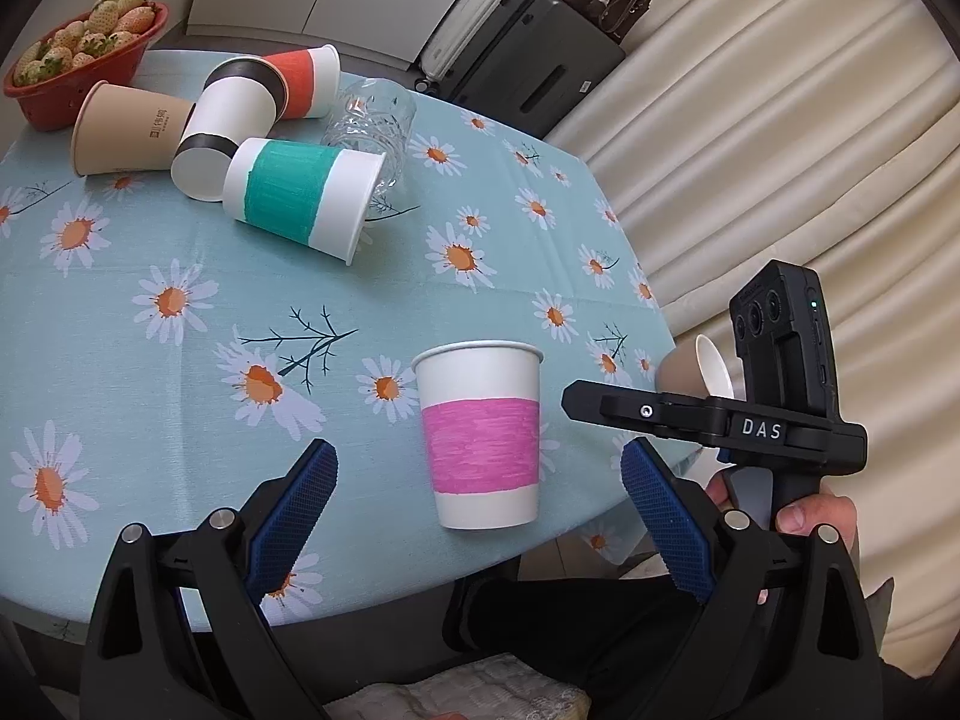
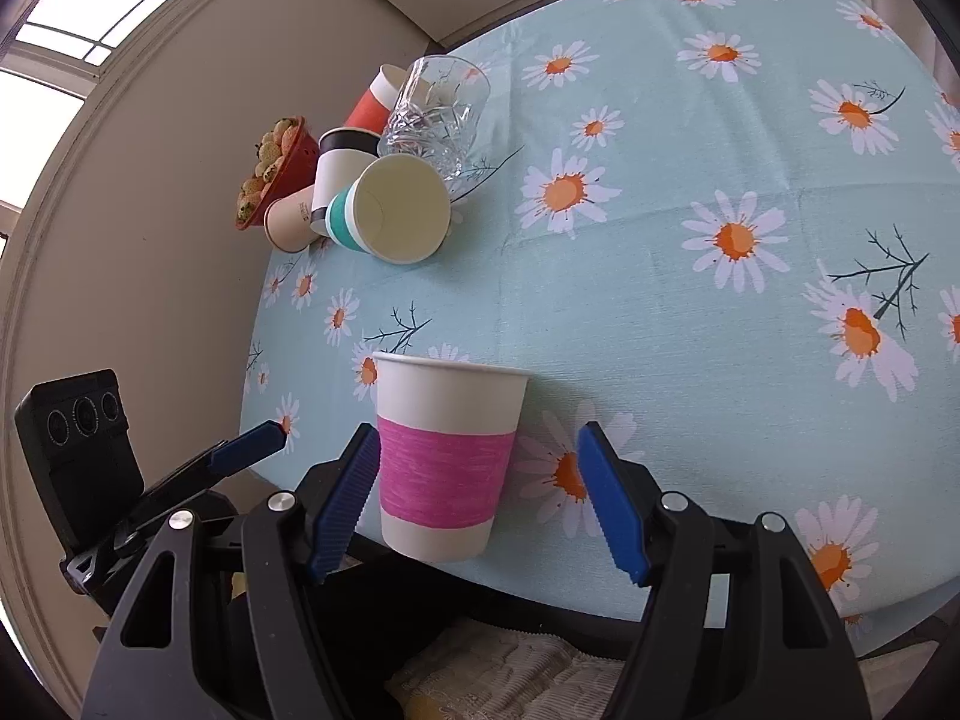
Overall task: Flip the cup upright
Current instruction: 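Lift the pink-banded cup with the right gripper and pass it into the open left gripper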
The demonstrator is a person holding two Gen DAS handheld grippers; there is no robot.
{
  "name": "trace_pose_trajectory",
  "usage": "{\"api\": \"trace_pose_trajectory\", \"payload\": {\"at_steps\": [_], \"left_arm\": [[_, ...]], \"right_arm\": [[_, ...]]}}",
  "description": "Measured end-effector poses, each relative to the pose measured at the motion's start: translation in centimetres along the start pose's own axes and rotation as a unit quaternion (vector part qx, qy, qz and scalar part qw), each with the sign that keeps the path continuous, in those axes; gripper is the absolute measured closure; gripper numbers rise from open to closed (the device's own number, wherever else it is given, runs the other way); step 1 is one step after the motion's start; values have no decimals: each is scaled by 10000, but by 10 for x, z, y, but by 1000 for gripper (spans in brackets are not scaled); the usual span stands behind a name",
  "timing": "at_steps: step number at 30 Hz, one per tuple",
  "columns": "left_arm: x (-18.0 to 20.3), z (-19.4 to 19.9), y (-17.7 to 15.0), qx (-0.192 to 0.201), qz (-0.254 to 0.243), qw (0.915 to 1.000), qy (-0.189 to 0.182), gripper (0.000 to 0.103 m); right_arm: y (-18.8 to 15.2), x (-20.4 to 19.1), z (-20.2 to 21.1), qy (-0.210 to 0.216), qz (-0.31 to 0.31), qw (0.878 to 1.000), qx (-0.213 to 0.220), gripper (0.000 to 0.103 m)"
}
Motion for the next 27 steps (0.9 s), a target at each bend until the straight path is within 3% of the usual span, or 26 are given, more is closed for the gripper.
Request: {"api": "trace_pose_trajectory", "payload": {"at_steps": [16, 27], "left_arm": [[28, -61, 9, -621, -396, 9948, 705, 11], [39, -87, 6, -937, -625, 9883, 1027, 37]], "right_arm": [[-9, 20, 59, 112, -17, 9992, 395, 35], [-15, 21, 72, 294, 25, 9985, 462, 35]]}}
Point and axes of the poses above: each gripper's, at about its wrist camera, not at the fingertips, and z roughly against the way its jaws point, x to its right, y to its top, the point moved 6 cm from there along -z, roughly the way its jaws point, and after that the axes turned 13 degrees about y, right-handed, at the moved point
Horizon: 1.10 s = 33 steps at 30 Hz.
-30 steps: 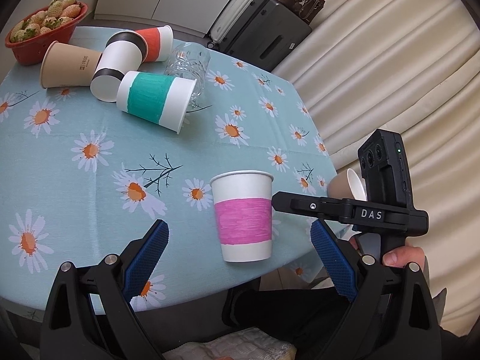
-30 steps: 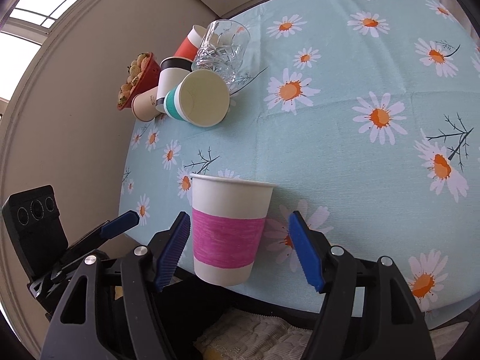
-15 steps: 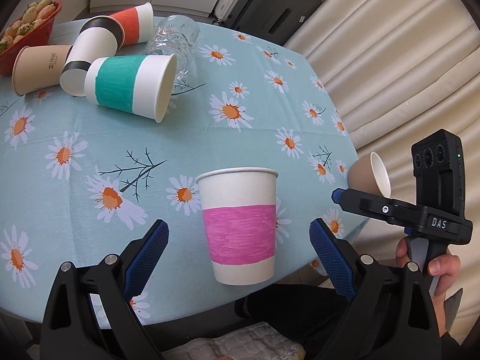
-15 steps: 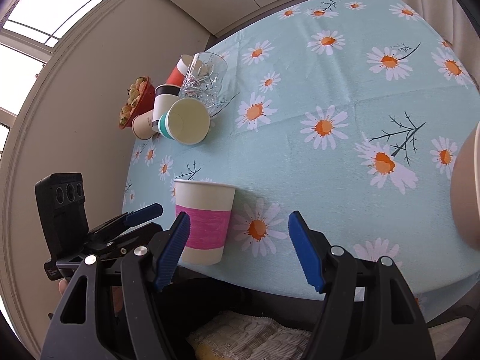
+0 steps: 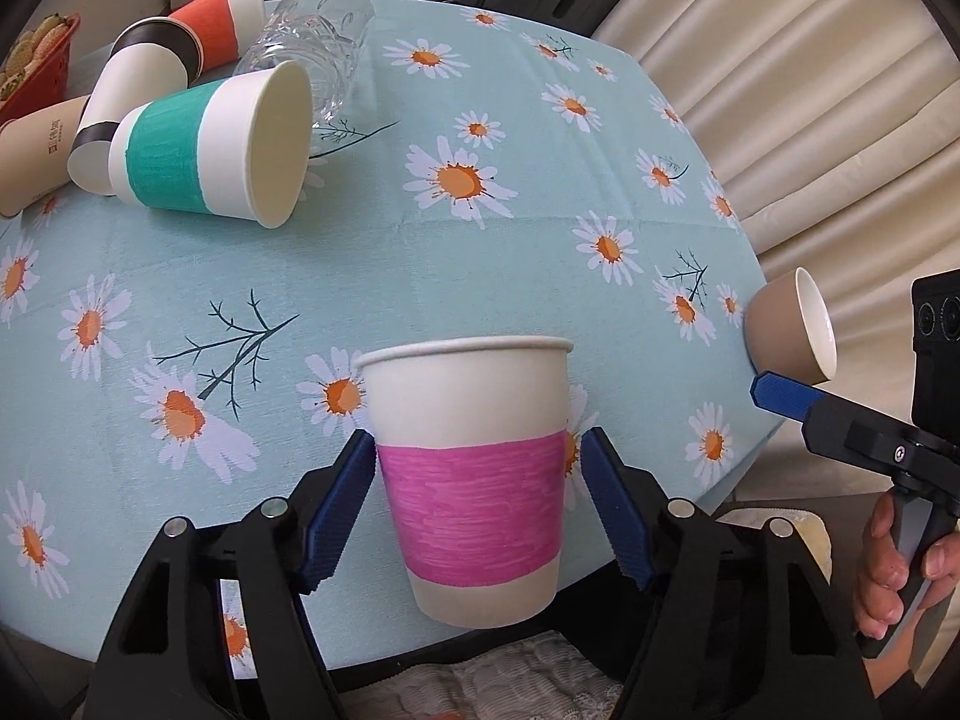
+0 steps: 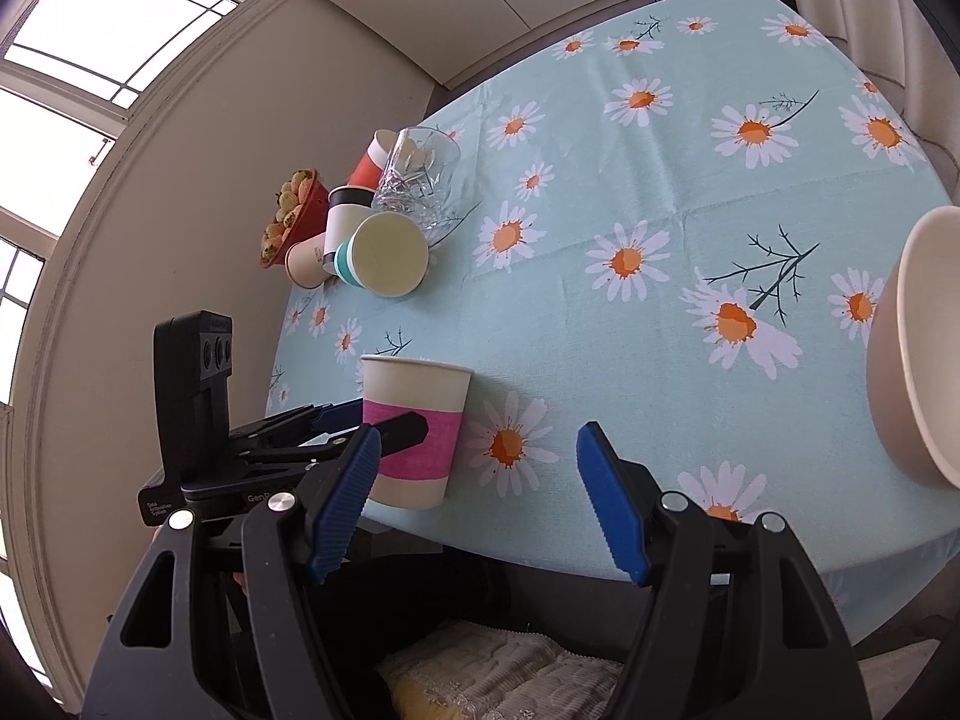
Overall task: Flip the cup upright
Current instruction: 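Lift the pink-banded cup with the right gripper and pass it into the open left gripper, then rotate the pink-banded cup upright in the left gripper while the right gripper withdraws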
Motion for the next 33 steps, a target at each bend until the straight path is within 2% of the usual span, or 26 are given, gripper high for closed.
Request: {"api": "trace_pose_trajectory", "payload": {"at_steps": [1, 11, 17, 22, 25, 28, 33], "left_arm": [[1, -1, 0, -8, -11, 10000, 15, 40], [2, 6, 1, 137, 37, 9999, 76, 41], [-1, 22, -1, 518, 72, 9984, 197, 41], [-4, 41, -3, 1079, 128, 9936, 310, 41], [-5, 54, -4, 1414, 182, 9891, 370, 41], [-4, 69, -6, 1861, 176, 9809, 545, 41], [-1, 89, -10, 2665, 263, 9596, 864, 41]], "right_arm": [[-1, 0, 0, 6, -5, 10000, 4, 35], [-4, -5, 4, 93, 28, 9999, 40, 35], [-6, -9, 1, 131, 67, 9999, 32, 35], [-7, -14, -4, 112, 123, 9999, 1, 35], [-7, -16, -5, 86, 175, 9998, 15, 35], [-6, -18, -6, 58, 229, 9997, 15, 35], [-5, -20, -9, 93, 233, 9997, 21, 35]]}}
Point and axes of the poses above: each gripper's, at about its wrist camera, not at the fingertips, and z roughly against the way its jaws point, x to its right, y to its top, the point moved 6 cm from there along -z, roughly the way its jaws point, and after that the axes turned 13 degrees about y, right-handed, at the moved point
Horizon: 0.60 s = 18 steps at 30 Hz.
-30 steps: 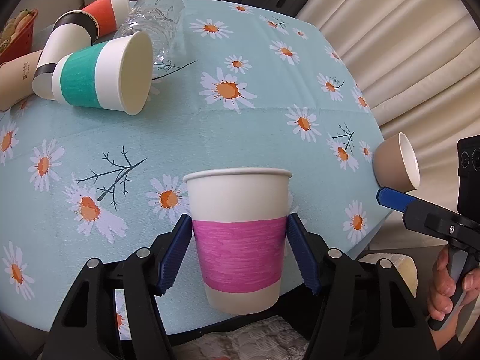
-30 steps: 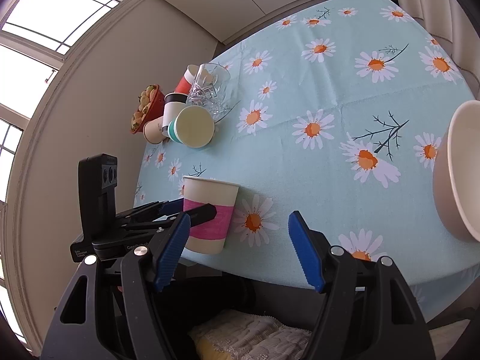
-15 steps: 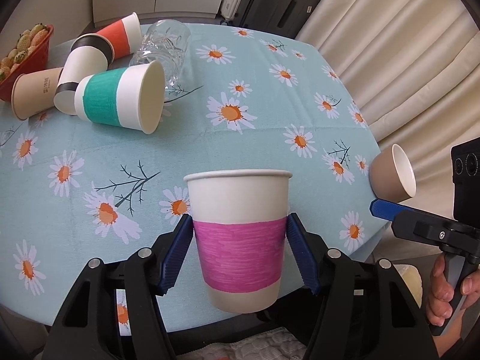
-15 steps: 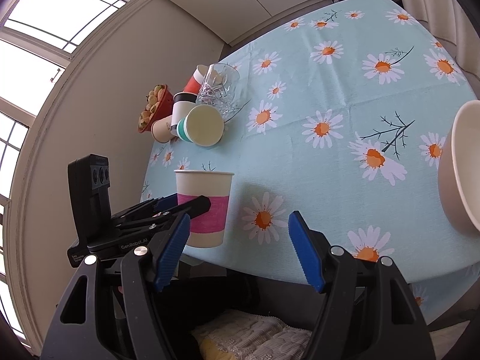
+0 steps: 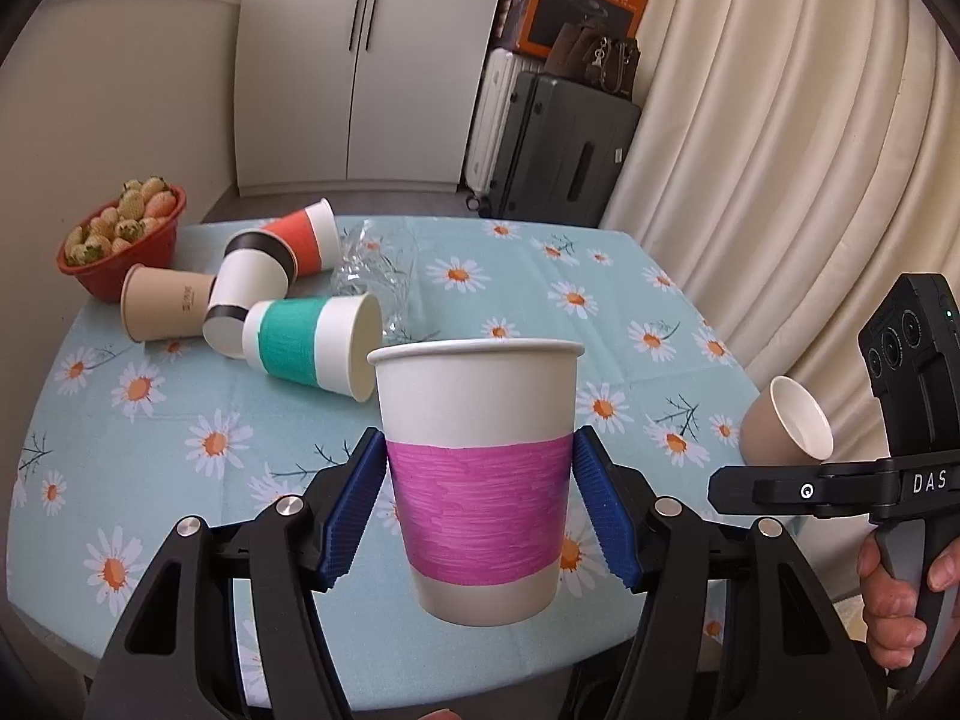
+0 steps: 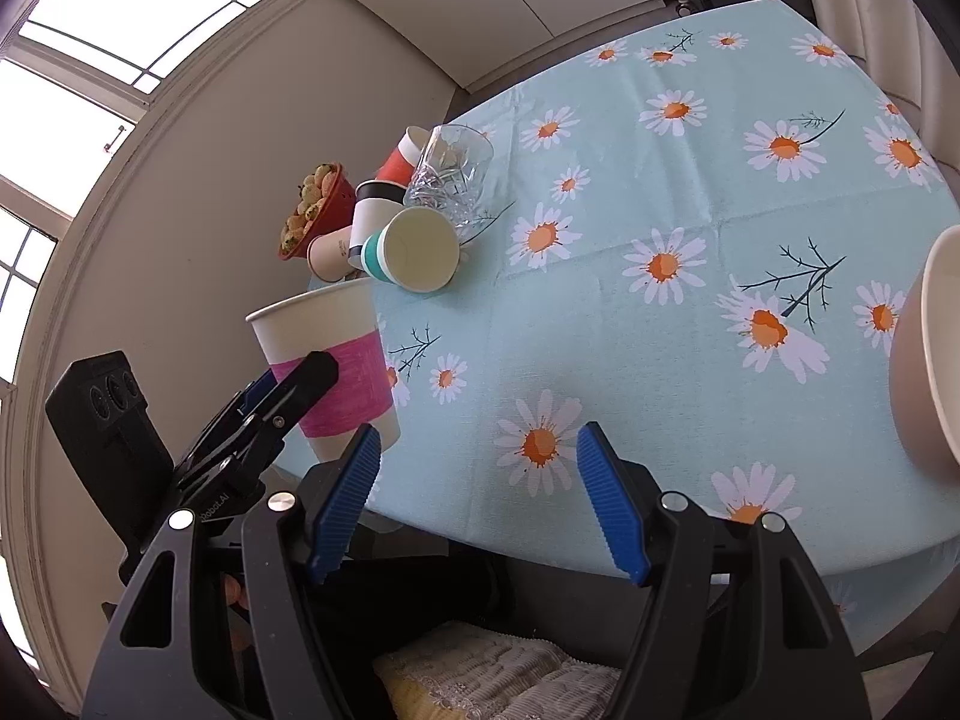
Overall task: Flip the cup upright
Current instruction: 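Rotate the pink-banded cup upright in the left gripper while the right gripper withdraws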
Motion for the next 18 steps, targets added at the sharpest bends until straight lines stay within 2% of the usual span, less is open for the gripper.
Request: {"api": "trace_pose_trajectory", "payload": {"at_steps": [4, 7, 10, 14, 18], "left_arm": [[-4, 7, 0, 563, 172, 9980, 212, 41], [-7, 7, -7, 991, 284, 9935, 483, 41], [-2, 5, -19, 1551, 327, 9854, 620, 41], [3, 6, -35, 2236, 380, 9694, 935, 41], [1, -1, -45, 2444, 643, 9608, 1137, 41]], "right_arm": [[3, 0, 0, -12, 50, 10000, 31, 35], [7, 1, 2, -7, 58, 10000, 81, 35], [11, 2, 2, 13, 46, 9999, 107, 35], [14, 4, 0, 19, 64, 10000, 73, 35], [14, 7, -3, 10, 59, 10000, 16, 35]]}}
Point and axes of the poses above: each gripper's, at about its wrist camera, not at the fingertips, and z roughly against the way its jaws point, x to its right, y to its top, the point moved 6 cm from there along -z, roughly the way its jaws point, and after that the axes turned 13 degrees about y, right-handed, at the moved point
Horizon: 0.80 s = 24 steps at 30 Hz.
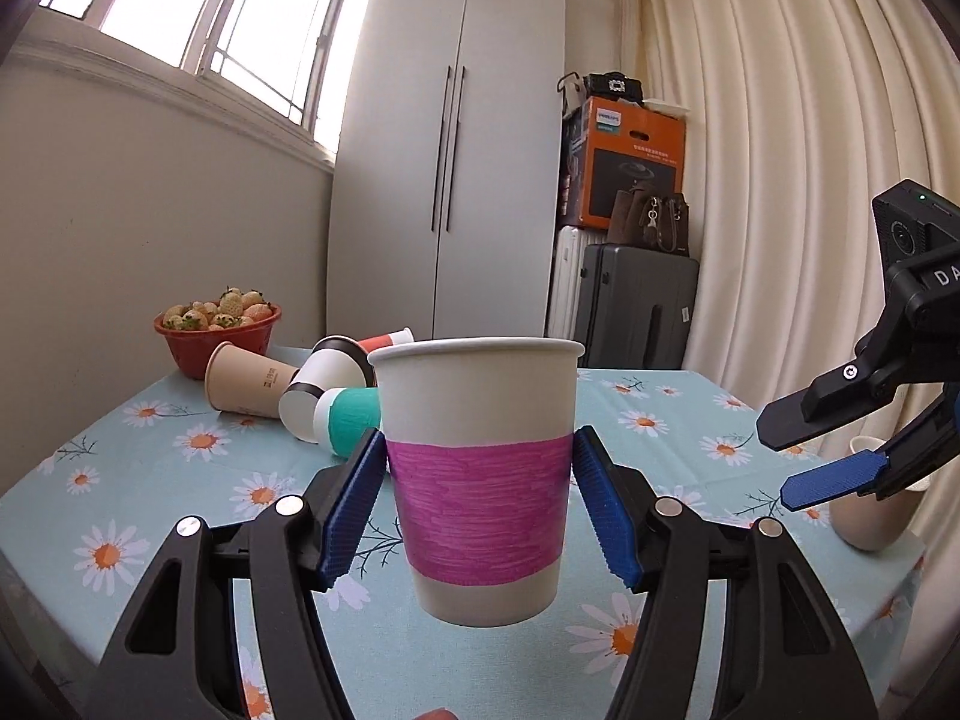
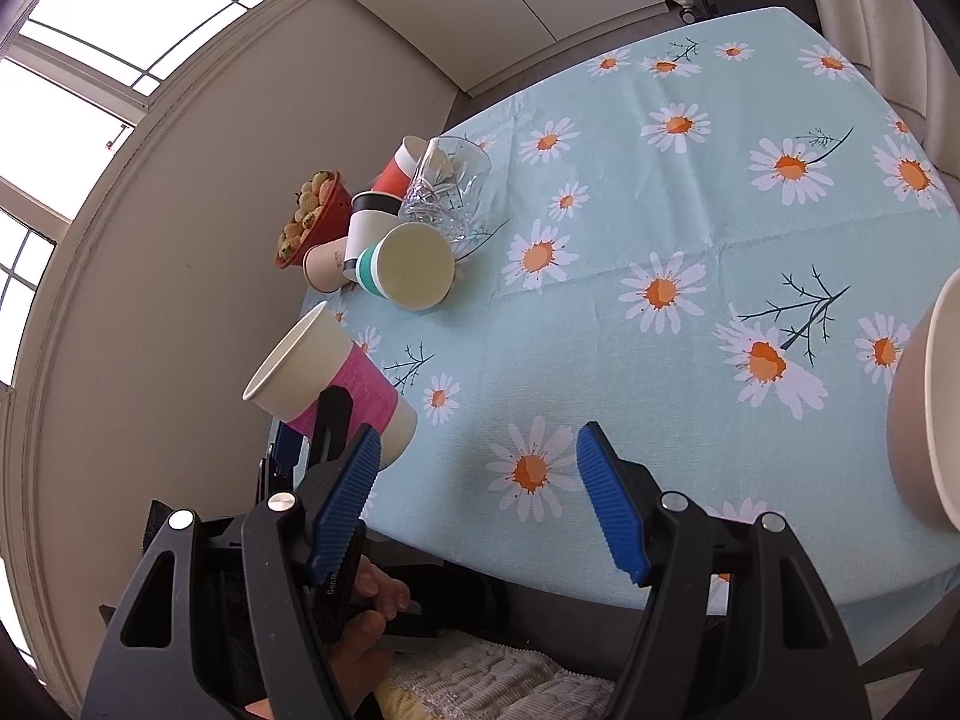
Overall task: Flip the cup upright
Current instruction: 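Rotate the pink-banded cup upright in the left gripper while the right gripper withdraws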
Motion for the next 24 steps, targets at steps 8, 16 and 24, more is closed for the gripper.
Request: {"api": "trace_pose_trajectory", "payload": {"at_steps": [8, 16, 24], "left_arm": [[-5, -1, -20, 557, 288, 9967, 510, 40], [4, 0, -39, 765, -16, 9950, 635, 39], [10, 3, -46, 703, -104, 9964, 470, 39]], "right_arm": [[-1, 2, -13, -48, 57, 9998, -177, 35], [-2, 1, -21, -186, 136, 9992, -332, 35], [-5, 1, -29, -258, 117, 9987, -427, 35]]}}
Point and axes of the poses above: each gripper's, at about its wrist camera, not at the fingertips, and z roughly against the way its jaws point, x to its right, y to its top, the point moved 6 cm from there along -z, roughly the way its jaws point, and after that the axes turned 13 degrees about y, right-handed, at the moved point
